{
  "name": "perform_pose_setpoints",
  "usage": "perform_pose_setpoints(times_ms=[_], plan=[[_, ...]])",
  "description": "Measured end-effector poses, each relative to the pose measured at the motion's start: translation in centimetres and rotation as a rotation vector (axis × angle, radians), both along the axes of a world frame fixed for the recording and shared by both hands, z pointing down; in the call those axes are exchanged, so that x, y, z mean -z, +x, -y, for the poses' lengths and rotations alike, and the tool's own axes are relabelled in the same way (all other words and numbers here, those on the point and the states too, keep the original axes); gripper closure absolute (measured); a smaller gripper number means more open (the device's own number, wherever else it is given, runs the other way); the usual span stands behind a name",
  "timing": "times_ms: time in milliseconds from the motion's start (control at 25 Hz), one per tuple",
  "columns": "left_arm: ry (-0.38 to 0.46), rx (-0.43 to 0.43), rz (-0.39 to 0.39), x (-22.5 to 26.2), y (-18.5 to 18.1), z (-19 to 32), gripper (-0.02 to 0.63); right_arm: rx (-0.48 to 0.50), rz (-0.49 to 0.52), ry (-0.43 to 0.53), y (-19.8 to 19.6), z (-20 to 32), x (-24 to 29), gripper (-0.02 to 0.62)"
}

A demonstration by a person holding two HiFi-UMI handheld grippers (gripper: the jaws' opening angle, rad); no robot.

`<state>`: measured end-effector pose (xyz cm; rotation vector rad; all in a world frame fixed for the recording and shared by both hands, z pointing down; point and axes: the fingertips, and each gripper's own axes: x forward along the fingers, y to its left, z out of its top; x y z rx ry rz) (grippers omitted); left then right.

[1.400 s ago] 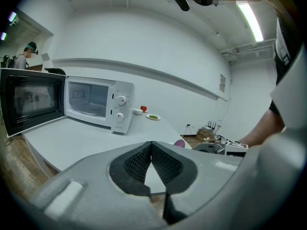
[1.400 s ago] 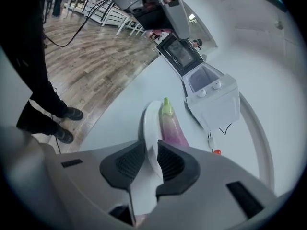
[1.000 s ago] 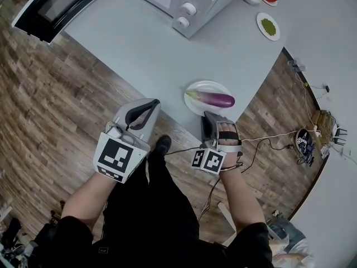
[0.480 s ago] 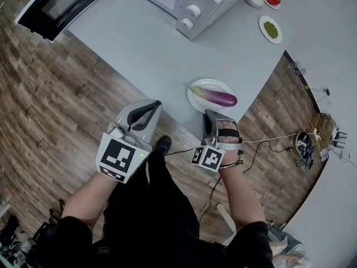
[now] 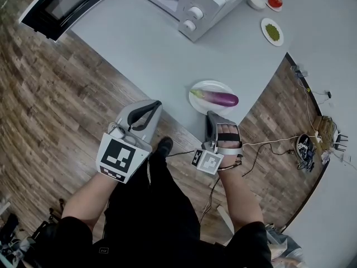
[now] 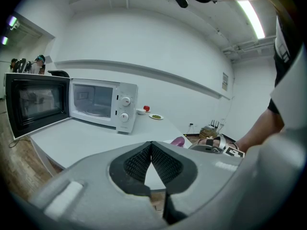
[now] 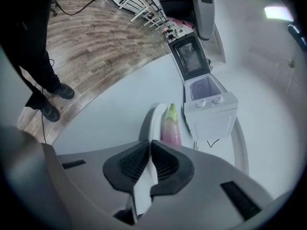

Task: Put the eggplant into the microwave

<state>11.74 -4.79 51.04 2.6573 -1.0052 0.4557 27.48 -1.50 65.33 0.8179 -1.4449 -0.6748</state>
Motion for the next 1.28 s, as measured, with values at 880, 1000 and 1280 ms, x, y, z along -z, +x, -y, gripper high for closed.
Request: perform_pose_setpoints(times_ms=[880,1000,1280], plan=[[0.024,0.003,0.037,0.9,1.1,-0.4,0.598,0.022,0.023,0.150,0.6,-0.2,1.8,0.574],[0.030,0.011,0.043,1.3,1.0,-0.5,0.598,0.030,0.033,0.170,0.4,-0.1,2.4,0.574],[0.048,0.031,0.043,3.0,0.9,-0.7,0.598,0.061,0.049,0.225,-0.1,0.2,5.1,0.574]])
